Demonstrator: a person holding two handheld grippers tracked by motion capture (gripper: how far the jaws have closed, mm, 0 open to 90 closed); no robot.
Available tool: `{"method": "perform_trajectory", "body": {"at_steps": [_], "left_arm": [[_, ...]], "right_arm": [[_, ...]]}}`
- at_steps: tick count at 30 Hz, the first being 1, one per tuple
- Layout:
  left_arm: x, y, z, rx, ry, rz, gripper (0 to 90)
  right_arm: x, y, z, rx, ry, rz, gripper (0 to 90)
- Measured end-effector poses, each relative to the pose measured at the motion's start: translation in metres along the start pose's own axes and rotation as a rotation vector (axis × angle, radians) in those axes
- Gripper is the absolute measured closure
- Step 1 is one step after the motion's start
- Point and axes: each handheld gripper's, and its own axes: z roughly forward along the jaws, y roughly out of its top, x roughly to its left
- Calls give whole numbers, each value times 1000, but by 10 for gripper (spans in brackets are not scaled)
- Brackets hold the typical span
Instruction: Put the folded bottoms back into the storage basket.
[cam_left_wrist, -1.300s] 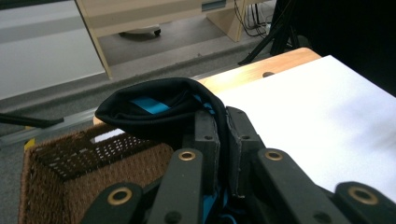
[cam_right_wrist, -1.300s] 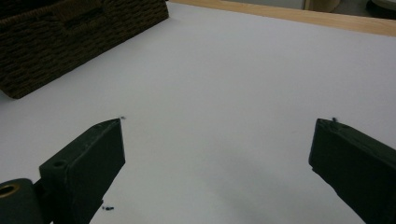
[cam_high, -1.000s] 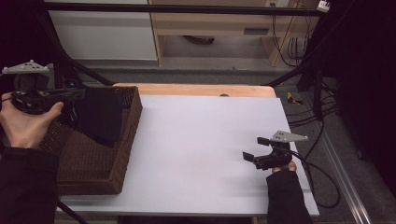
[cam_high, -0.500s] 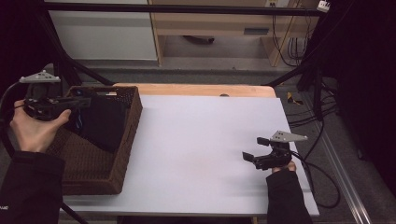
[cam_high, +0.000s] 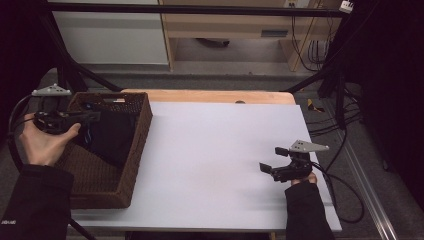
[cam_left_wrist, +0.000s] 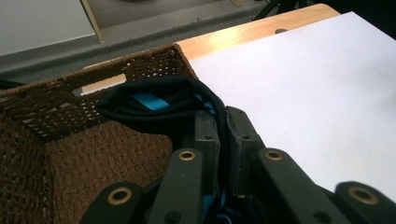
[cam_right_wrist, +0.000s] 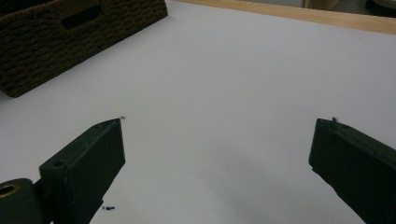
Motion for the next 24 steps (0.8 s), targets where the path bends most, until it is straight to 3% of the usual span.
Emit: {"method": "perform_trajectory", "body": {"at_steps": [12,15,17,18,21,22,23,24], "left_arm": [[14,-16,21,31,-29,-38,840],[21,-19,27,58,19,-34,829],[31,-22,31,47,59,-41,817],[36,-24,32,36,78,-51,797],[54,-30,36,39,157,-99,577],[57,-32,36,42,173,-100,516],[58,-37,37,12,191,-85,443],[58,-42,38,-30,191,-67,430]], "right_arm": [[0,0,0,0,-2,0,36],[0,0,0,2,-3,-1,36],[0,0,1,3,-3,0,37],[0,0,0,1,-1,-2,37],[0,0,0,0,-2,-1,37],[0,0,0,0,0,-2,37],[0,0,0,-1,1,-1,37],[0,0,0,-2,2,-1,37]]}}
